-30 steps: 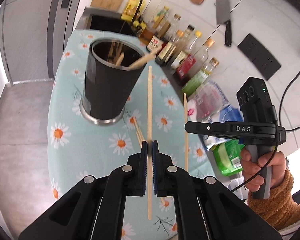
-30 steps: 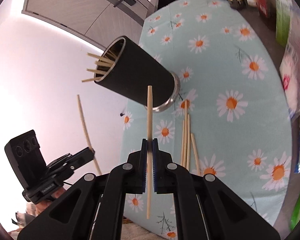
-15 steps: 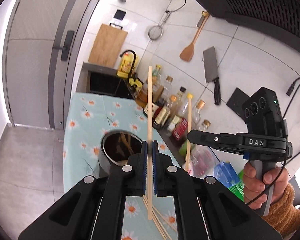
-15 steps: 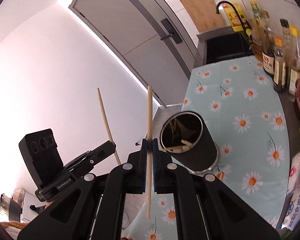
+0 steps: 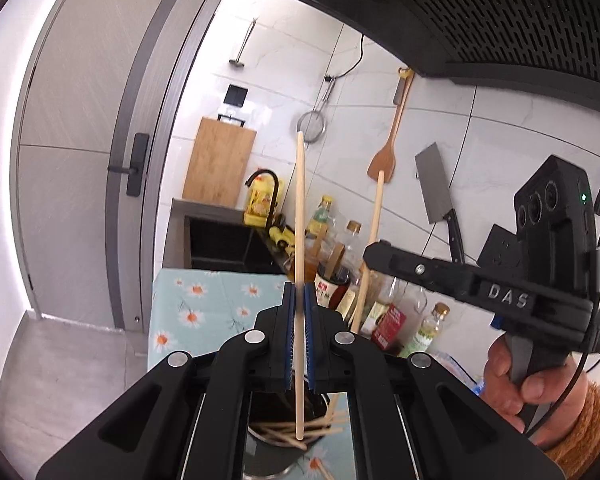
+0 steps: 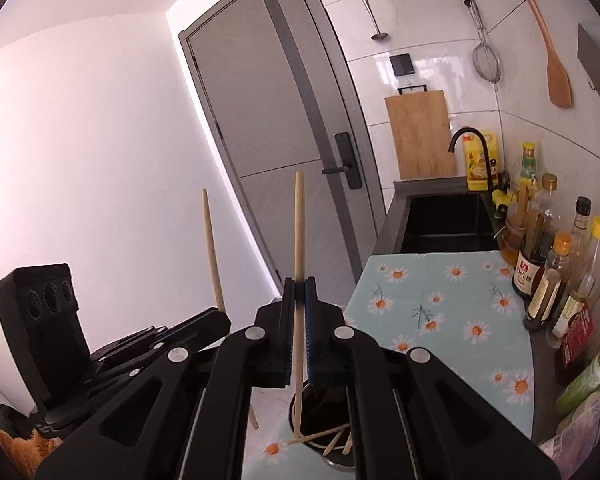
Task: Organize utensils
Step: 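Lower the chopstick into the black holder and open the left tool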
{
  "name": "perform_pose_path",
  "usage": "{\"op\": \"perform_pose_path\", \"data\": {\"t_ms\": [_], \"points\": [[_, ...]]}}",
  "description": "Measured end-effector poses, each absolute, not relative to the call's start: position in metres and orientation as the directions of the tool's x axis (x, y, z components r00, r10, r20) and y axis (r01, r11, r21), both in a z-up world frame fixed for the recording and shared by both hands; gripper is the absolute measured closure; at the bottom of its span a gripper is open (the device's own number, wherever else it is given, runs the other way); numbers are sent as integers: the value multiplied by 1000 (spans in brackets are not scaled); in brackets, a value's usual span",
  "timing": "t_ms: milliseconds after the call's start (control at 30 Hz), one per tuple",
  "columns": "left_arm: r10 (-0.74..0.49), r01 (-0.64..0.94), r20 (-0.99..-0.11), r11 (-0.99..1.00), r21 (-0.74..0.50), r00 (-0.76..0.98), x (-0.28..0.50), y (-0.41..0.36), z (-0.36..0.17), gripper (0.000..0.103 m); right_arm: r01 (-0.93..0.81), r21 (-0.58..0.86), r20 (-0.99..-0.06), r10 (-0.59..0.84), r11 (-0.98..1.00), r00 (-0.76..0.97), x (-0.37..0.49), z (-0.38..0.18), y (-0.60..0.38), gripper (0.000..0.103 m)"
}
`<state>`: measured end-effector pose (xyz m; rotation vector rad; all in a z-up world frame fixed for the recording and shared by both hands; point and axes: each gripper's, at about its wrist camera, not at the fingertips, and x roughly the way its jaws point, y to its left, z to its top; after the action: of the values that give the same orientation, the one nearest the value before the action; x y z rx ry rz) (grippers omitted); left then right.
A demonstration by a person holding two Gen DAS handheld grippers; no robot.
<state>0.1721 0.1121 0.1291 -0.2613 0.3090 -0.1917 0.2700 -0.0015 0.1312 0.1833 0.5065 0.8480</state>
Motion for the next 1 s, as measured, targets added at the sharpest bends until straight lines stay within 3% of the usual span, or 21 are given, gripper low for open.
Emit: {"op": "perform_pose_path", "data": {"t_ms": [467,733,800,867,1000], "points": [[-275,226,-185,942,-250,944,189,114,67,99,-679,309,-308,746,666,591,289,76,-7,97],[-250,205,-190,951,-230,949,189,112,49,99,-666,324,-354,739,672,573,292,56,-1,96],[-249,199,-200,950,-241,947,189,115,47,98,-660,333,-354,738,673,574,292,54,-2,94],[-246,191,-214,950,-248,945,190,118,45,98,-660,336,-355,740,671,571,291,53,-2,83],[-243,185,-221,950,-253,944,189,120,44,98,-656,347,-350,741,671,573,289,55,-6,81]]}}
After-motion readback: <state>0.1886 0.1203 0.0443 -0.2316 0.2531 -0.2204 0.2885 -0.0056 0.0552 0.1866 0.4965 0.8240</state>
